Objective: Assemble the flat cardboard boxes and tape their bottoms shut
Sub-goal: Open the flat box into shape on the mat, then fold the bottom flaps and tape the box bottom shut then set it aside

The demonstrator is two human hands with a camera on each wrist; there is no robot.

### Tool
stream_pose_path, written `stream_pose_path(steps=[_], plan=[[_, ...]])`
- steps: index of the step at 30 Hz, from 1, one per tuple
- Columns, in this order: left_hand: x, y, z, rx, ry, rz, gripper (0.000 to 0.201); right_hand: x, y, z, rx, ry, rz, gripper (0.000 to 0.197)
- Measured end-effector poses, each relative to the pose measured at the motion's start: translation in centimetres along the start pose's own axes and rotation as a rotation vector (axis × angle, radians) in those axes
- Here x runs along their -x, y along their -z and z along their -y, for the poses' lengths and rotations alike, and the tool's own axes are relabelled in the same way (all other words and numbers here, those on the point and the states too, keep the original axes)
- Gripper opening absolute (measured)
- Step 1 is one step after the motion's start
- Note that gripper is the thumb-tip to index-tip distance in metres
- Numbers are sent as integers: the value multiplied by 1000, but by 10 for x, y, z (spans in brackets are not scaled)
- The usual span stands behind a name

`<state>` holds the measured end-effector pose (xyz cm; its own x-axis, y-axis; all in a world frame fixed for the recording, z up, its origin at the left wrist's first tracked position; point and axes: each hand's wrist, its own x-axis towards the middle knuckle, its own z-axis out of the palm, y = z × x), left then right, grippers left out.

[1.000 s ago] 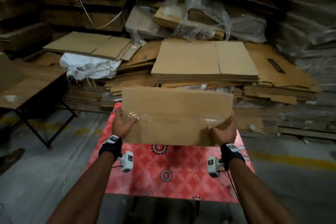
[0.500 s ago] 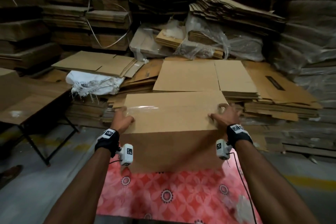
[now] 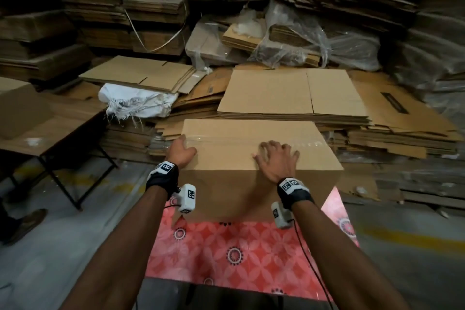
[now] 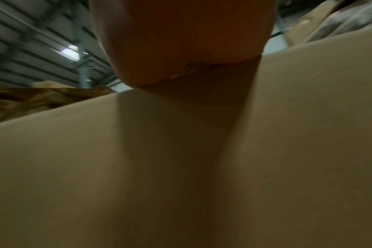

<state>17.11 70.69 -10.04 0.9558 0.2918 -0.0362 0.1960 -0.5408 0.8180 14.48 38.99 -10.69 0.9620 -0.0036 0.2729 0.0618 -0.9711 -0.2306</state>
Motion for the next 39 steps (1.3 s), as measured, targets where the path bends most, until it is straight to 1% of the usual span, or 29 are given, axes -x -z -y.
stream_pose_path(steps=[2, 4, 6, 8, 10, 12, 14, 15, 18, 20, 22, 24, 26, 27, 30, 32, 33, 34, 35, 37, 39], plan=[[3, 1, 3, -25, 14, -23, 73, -1, -2, 3, -46, 77, -19, 56], [6, 2, 7, -29, 48, -19, 71, -10, -4, -5, -64, 122, -6, 52], [10, -2, 11, 32, 90, 8, 72, -20, -6, -13, -46, 90, 24, 43], [14, -14, 20, 113, 128, 47, 77, -23, -13, -10, -42, 55, 63, 39], [20, -33, 34, 205, 146, 85, 79, -14, -26, 2, -52, 81, 122, 39], [40, -46, 39, 266, 141, 80, 69, -1, -42, 14, -101, 80, 163, 42], [60, -51, 41, 316, 120, 38, 56, 11, -53, 22, -137, 27, 155, 50], [65, -53, 46, 354, 124, 22, 54, 15, -56, 23, -152, 6, 139, 54], [79, -53, 53, 559, 130, -6, 61, 22, -55, 16, -253, 19, 94, 56], [89, -54, 53, 635, 114, -16, 65, 23, -51, 8, -324, 50, 85, 54], [100, -59, 53, 629, 78, -5, 71, 28, -52, -3, -361, 65, 85, 54], [113, -71, 61, 604, 58, 20, 79, 40, -62, -19, -390, 61, 117, 57], [122, -85, 73, 584, 79, 53, 88, 55, -78, -33, -393, 68, 179, 66], [125, -92, 79, 572, 88, 58, 89, 62, -86, -37, -373, 73, 201, 68], [127, -101, 81, 601, 120, 47, 86, 70, -101, -27, -285, 61, 200, 60], [122, -102, 81, 627, 156, 59, 87, 69, -102, -4, -263, 95, 233, 62], [120, -102, 82, 629, 163, 71, 86, 68, -103, 9, -262, 139, 261, 65], [118, -103, 86, 624, 161, 78, 80, 68, -105, 23, -266, 184, 289, 68], [117, -102, 89, 612, 158, 95, 70, 69, -107, 38, -271, 218, 305, 72], [116, -101, 97, 606, 165, 143, 49, 72, -110, 60, -261, 239, 309, 79], [114, -98, 107, 610, 171, 172, 40, 77, -113, 69, -195, 259, 317, 89]])
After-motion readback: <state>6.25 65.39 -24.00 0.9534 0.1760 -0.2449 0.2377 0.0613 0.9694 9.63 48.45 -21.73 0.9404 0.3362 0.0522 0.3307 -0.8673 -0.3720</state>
